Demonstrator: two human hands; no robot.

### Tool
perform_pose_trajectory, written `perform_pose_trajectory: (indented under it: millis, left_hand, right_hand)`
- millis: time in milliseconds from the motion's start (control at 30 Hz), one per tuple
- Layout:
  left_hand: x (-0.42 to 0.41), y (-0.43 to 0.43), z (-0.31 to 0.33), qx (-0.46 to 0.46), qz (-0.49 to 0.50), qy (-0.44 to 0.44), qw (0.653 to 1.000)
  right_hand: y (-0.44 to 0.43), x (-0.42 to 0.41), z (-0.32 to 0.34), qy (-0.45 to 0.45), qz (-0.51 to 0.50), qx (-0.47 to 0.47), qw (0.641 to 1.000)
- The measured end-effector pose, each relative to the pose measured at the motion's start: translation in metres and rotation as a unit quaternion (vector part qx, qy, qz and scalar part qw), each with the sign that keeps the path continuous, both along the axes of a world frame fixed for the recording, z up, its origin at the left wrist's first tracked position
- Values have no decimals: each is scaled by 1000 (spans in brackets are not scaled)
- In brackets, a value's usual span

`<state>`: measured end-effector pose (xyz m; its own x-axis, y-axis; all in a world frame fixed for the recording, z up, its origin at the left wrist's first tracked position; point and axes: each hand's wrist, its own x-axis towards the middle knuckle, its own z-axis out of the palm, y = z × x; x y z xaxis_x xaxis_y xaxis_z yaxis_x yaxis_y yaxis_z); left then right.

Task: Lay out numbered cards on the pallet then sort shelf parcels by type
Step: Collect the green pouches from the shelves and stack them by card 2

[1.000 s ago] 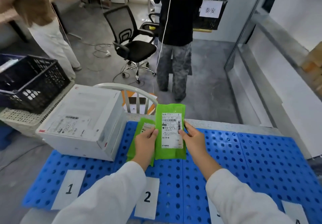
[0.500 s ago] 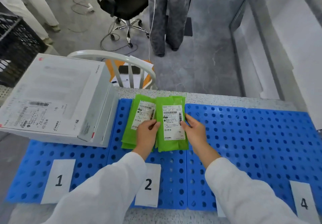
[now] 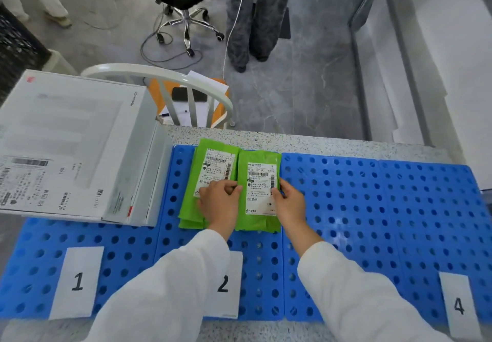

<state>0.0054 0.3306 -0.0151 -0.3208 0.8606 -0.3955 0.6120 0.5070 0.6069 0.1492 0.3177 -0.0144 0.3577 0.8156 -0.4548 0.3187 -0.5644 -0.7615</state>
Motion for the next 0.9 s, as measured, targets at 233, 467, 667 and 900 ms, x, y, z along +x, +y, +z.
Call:
perform_pose_trajectory:
  millis: [233, 467, 667, 900]
  left_hand:
    - [-13, -1, 1, 27, -21, -49, 998]
    - [-23, 22, 44, 46, -104, -125, 986]
    - [-38, 59, 112, 102, -287, -44, 951]
    - [7, 84, 185, 164, -492, 102, 849]
  right_hand:
    - [8, 4, 14, 2, 48, -51, 998]
    - [27, 4, 55, -68, 166, -60, 982]
    - [41, 22, 134, -160, 269, -55, 948]
    - [7, 65, 202, -230, 234, -19, 945]
